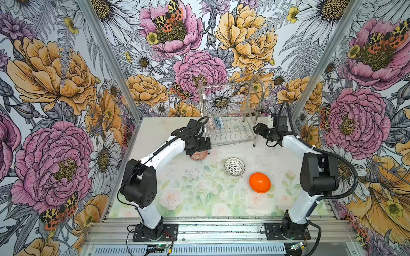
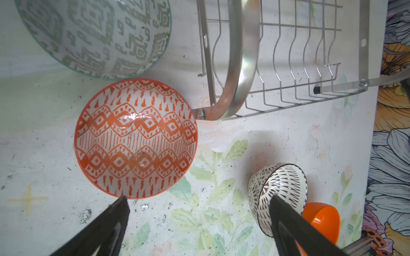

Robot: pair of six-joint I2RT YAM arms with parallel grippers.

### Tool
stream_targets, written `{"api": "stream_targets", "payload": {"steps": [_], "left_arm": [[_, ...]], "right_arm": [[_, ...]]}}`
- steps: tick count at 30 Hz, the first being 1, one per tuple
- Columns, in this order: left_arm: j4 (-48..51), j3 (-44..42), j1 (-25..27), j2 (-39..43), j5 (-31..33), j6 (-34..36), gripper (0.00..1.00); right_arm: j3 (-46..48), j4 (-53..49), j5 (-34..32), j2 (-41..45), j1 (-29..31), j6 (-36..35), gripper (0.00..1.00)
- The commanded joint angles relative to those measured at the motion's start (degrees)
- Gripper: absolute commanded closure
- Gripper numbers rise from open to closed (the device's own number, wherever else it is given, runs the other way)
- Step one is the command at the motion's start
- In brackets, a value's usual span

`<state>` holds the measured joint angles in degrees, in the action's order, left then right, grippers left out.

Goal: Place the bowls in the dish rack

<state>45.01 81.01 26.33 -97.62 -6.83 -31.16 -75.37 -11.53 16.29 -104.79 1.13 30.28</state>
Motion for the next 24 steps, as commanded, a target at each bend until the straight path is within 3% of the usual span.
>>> {"api": "stream_targets", "payload": {"steps": [1,16,24], "left_arm": [[-0.3,-1.5,-1.0,2.4,0.7,-0.8,0.01],[-0.5,-4.5,-4.8,5.7,-0.8,-2.5,0.01],[-0.9,-5.6,-7.6,6.8,-1.4,-2.9,0.01]], "right_arm": [[-2.4,1.3,0.1,-1.4,1.0,-0.6,0.21],[-1.5,2.7,0.5,-3.2,1.9,-0.6,0.62],[2.9,2.8,0.4,1.3,2.3,-1.3,0.74]]}}
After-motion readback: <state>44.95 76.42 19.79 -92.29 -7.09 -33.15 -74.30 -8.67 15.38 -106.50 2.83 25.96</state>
